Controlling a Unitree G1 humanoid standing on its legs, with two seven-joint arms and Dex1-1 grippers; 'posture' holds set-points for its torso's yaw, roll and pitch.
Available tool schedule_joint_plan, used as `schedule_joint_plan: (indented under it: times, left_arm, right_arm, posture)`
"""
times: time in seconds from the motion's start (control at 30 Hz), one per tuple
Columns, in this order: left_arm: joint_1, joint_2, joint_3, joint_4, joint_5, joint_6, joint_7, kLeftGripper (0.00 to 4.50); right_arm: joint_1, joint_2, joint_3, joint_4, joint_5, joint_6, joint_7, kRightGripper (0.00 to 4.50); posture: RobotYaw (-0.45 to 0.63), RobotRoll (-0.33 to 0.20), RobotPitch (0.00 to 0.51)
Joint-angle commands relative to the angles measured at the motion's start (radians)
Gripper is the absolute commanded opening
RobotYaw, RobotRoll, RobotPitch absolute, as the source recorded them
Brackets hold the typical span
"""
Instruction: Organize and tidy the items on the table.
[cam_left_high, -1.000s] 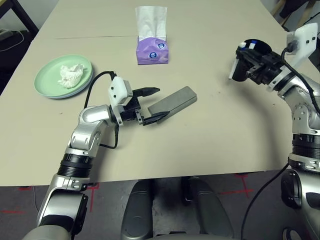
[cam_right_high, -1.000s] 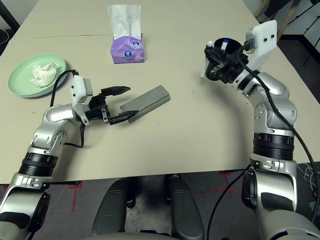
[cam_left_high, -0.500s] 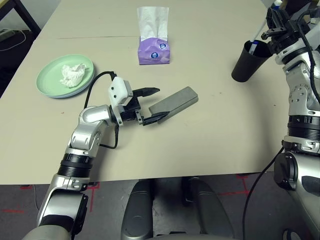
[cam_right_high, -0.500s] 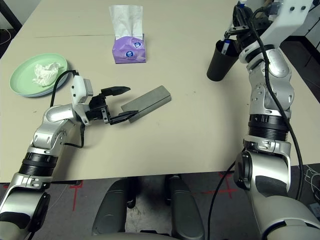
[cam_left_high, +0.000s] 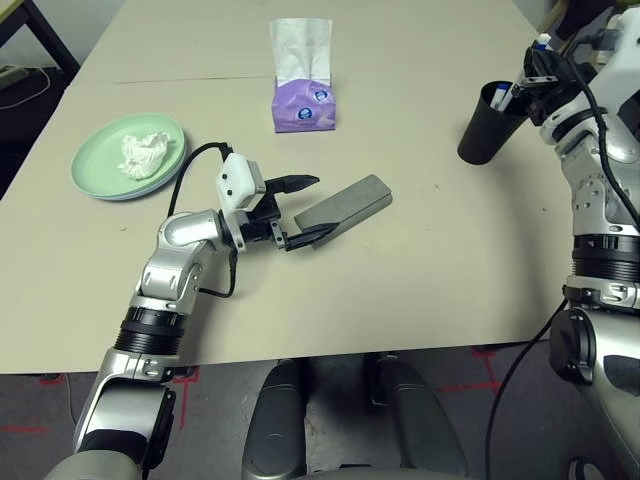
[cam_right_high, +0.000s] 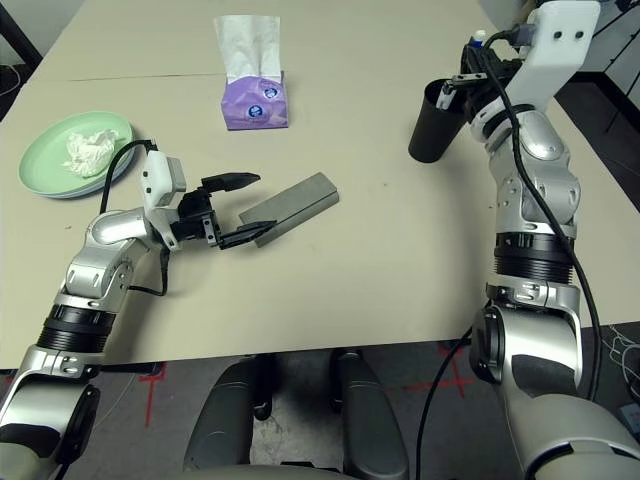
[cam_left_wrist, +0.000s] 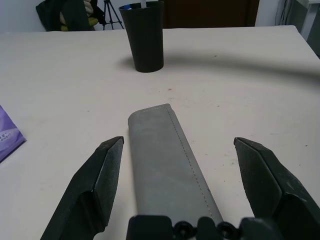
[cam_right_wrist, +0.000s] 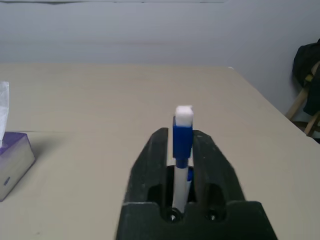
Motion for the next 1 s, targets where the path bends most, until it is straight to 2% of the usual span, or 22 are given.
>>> schedule_joint_plan:
  times: [0.03, 0.2, 0.3, 0.4, 0.5, 0.63, 0.77, 0.9, 1.0]
  left_arm:
    - [0.001, 0.011, 0.000, -0.014, 0.002, 0.006, -0.005, 4.50]
    - [-0.006, 0.007, 0.013, -0.016, 0.003, 0.000, 0.016, 4.50]
    - [-0.028, -0.012, 0.050, 0.000, 0.008, -0.008, 0.089, 4.50]
    - [-0.060, -0.057, 0.120, 0.033, 0.072, -0.027, 0.311, 4.50]
    - [-0.052, -0.091, 0.179, 0.043, 0.136, -0.033, 0.515, 4.50]
    - [0.005, -0.130, 0.243, -0.006, 0.181, -0.035, 0.706, 4.50]
    - [0.049, -0.166, 0.311, -0.056, 0.187, -0.007, 0.856, 4.50]
    - [0.082, -0.158, 0.374, -0.059, 0.192, 0.005, 0.953, 4.50]
    - [0.114, -0.132, 0.416, -0.036, 0.186, -0.030, 0.968, 4.50]
  right_arm:
    - [0.021, -0.014, -0.001, -0.002, -0.004, -0.018, -0.001, 2.50]
    - [0.033, -0.008, -0.011, 0.001, 0.023, -0.073, 0.039, 4.47]
    - [0.052, 0.006, -0.007, -0.014, 0.090, -0.140, 0.165, 4.47]
    - [0.120, 0.022, 0.009, -0.074, 0.166, -0.123, 0.275, 4.47]
    - [0.182, 0.038, 0.025, -0.109, 0.175, -0.121, 0.292, 4.47]
    - [0.267, 0.085, 0.036, -0.155, 0.169, -0.144, 0.263, 4.47]
    - [0.336, 0.133, 0.052, -0.173, 0.109, -0.191, 0.188, 4.47]
    - [0.379, 0.162, 0.056, -0.119, 0.028, -0.289, 0.099, 4.47]
    - [0.380, 0.167, 0.032, -0.056, 0.018, -0.367, 0.072, 4.47]
  posture:
    - [0.05, 0.000, 0.177]
    - [0.06, 0.000, 0.172]
    - [0.06, 0.000, 0.169]
    - [0.07, 0.000, 0.167]
    - [0.08, 0.000, 0.166]
    - [0.11, 0.000, 0.166]
    - [0.13, 0.000, 0.168]
    - [0.14, 0.000, 0.171]
    - [0.14, 0.000, 0.173]
